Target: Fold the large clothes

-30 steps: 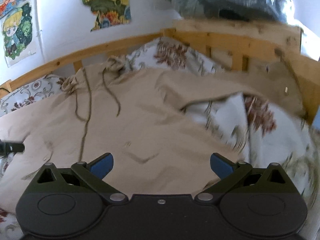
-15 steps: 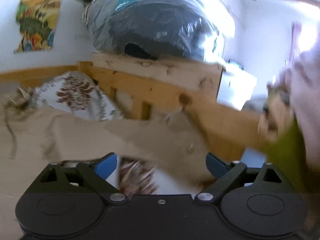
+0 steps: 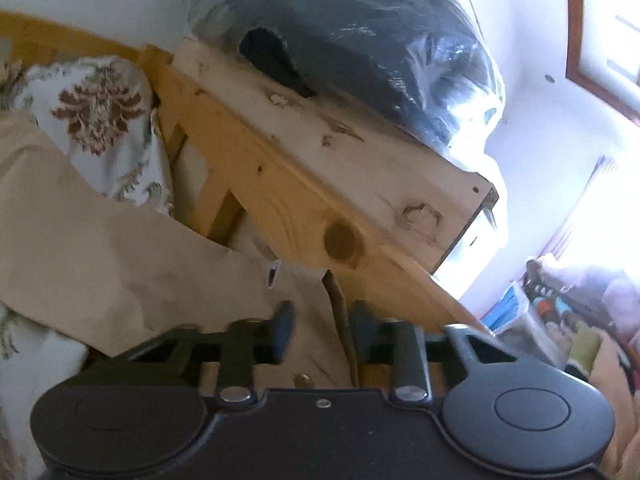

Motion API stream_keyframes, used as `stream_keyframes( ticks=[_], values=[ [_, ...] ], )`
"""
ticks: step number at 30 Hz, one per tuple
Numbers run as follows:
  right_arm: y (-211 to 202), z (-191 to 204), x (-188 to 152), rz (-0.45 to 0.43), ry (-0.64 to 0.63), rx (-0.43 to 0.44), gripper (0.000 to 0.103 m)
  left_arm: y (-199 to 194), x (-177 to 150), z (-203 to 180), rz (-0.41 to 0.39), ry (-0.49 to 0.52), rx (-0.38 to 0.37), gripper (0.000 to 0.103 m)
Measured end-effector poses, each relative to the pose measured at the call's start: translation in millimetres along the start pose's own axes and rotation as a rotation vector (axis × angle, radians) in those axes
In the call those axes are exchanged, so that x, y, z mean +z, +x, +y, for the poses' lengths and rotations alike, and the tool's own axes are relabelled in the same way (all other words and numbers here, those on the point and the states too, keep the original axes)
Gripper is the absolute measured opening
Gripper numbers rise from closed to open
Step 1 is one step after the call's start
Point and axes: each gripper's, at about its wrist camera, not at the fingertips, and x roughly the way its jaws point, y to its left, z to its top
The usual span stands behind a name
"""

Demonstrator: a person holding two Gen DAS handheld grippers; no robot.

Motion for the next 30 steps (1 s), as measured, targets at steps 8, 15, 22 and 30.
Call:
stream_keyframes(
  ticks=[8, 15, 22, 30],
  values=[
    [-67.3, -13.6, 60.7, -0.135, 0.105, 0.197, 0.0, -4.7, 2.1, 4.8, -0.035, -0.013, -0.02, 0.102],
    [-159.6, 4.1, 169.8, -0.282, 0.347, 0.694, 0.0, -8.8, 1.9, 11.1, -0.059, -0.021, -0.02, 0.102],
    [-215.7, 134.4, 233.3, -0.344, 0.357, 1.032, 0.0, -8.5, -2.9, 26.7, -0.072, -0.026, -0.01, 0.102],
    [-249.7, 289.0, 217.8, -0.255, 0.197, 1.209, 0.021, -2.2, -7.0, 49.2, -0.063, -0.047, 0.038, 0.102]
  ],
)
